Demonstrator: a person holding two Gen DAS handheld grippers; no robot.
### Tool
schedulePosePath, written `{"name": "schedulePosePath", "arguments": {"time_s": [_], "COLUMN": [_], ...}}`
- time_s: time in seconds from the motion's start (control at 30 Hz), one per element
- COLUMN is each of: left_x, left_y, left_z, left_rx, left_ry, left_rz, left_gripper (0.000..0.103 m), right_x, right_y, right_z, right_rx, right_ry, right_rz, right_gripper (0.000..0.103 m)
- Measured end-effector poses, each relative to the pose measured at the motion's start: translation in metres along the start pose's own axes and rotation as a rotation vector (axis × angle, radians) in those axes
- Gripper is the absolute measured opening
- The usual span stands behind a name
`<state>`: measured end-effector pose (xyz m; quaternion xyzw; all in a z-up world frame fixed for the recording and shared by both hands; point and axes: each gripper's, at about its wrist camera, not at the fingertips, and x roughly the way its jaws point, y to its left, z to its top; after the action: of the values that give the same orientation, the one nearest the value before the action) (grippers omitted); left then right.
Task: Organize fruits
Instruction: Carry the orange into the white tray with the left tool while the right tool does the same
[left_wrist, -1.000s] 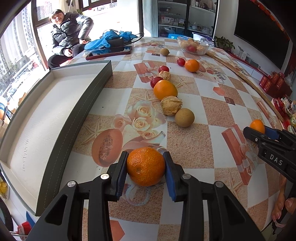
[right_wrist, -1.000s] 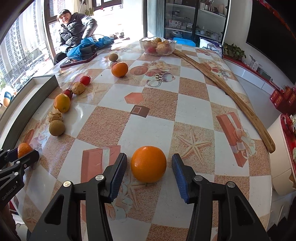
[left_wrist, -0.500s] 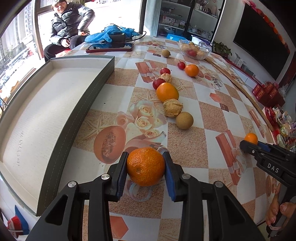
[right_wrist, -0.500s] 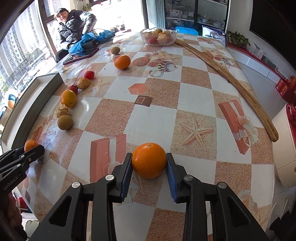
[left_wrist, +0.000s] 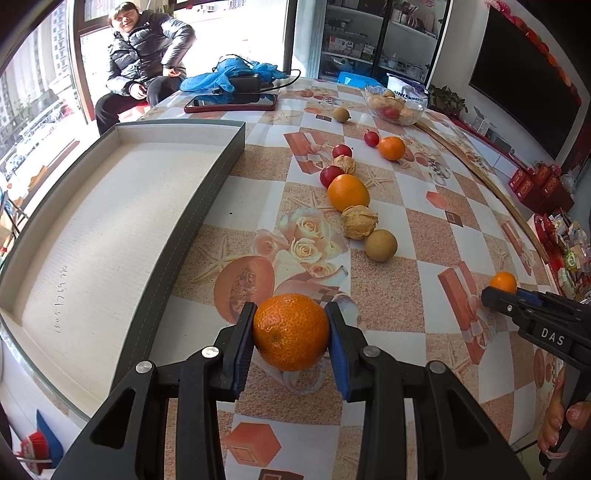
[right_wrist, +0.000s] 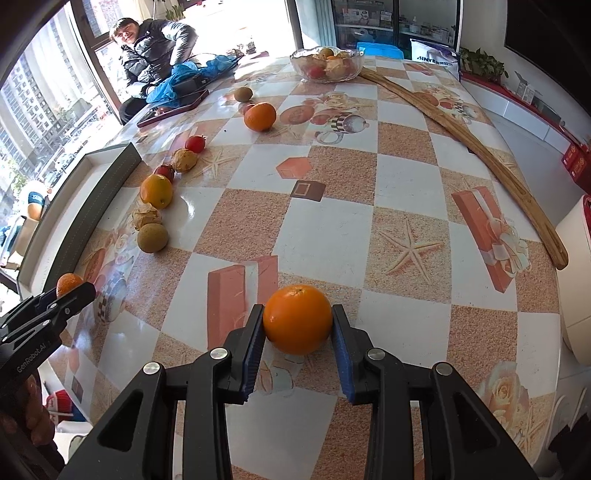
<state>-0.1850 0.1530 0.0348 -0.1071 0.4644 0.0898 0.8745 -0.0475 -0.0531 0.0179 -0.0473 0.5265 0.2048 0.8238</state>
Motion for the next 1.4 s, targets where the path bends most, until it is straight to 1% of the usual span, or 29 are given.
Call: {"name": "schedulePosePath", "arguments": {"time_s": [0.13,0.27,0.4,0.47,0.57,0.63,0.77,0.83,0.93,1.1,1.13,1.17,1.23,1.27,1.3,1.33,1.37,1.4], "left_x": [-0.01,-0.022,-0.033,-0.037,-0.038,-0.033,-0.016,-0.011,-0.005,0.009,0.009,0.008,0.008,0.006,0.005,0.003,0.002,0.0], "left_y": [0.004,0.015,0.039,0.057,0.09,0.112,0.143,0.152,0.158,0.166,0.165,0.164,0.162,0.161,0.161,0.161,0.161,0.161], "left_z": [0.006,0.017,0.032,0.04,0.048,0.048,0.041,0.037,0.034,0.028,0.027,0.026,0.025,0.025,0.025,0.025,0.026,0.026], "left_rx": [0.0,-0.007,-0.021,-0.04,-0.084,-0.123,-0.18,-0.191,-0.179,-0.191,-0.188,-0.184,-0.176,-0.175,-0.173,-0.169,-0.169,-0.171], "left_ry": [-0.017,-0.041,-0.064,-0.082,-0.084,-0.063,-0.007,0.009,0.014,0.032,0.018,0.012,0.003,-0.013,-0.029,-0.039,-0.046,-0.052], "left_rz": [-0.013,-0.013,0.021,0.056,0.117,0.156,0.203,0.213,0.242,0.25,0.256,0.261,0.26,0.257,0.258,0.259,0.259,0.262], "left_gripper": [0.04,0.04,0.04,0.04,0.04,0.04,0.04,0.04,0.04,0.041,0.043,0.047,0.077,0.08,0.08,0.08,0.08,0.08], "right_x": [-0.002,-0.007,-0.008,-0.006,-0.004,-0.002,0.011,0.02,0.036,0.058,0.062,0.065,0.066,0.066,0.064,0.059,0.052,0.046], "right_y": [0.001,0.009,0.025,0.039,0.073,0.101,0.164,0.194,0.233,0.274,0.278,0.282,0.289,0.291,0.291,0.29,0.287,0.285], "right_z": [0.006,0.017,0.03,0.039,0.053,0.064,0.083,0.089,0.088,0.085,0.084,0.084,0.082,0.081,0.081,0.081,0.082,0.083], "right_rx": [0.036,0.03,0.015,-0.006,-0.065,-0.111,-0.194,-0.229,-0.272,-0.334,-0.344,-0.36,-0.4,-0.416,-0.42,-0.418,-0.413,-0.41], "right_ry": [0.014,0.015,0.025,0.032,0.033,0.035,0.05,0.059,0.088,0.116,0.123,0.13,0.119,0.112,0.103,0.083,0.057,0.026], "right_rz": [0.061,0.076,0.099,0.117,0.142,0.173,0.245,0.272,0.311,0.324,0.323,0.318,0.285,0.268,0.26,0.272,0.282,0.268], "right_gripper": [0.036,0.036,0.037,0.037,0.037,0.037,0.037,0.037,0.037,0.037,0.037,0.037,0.038,0.052,0.063,0.079,0.088,0.088]}}
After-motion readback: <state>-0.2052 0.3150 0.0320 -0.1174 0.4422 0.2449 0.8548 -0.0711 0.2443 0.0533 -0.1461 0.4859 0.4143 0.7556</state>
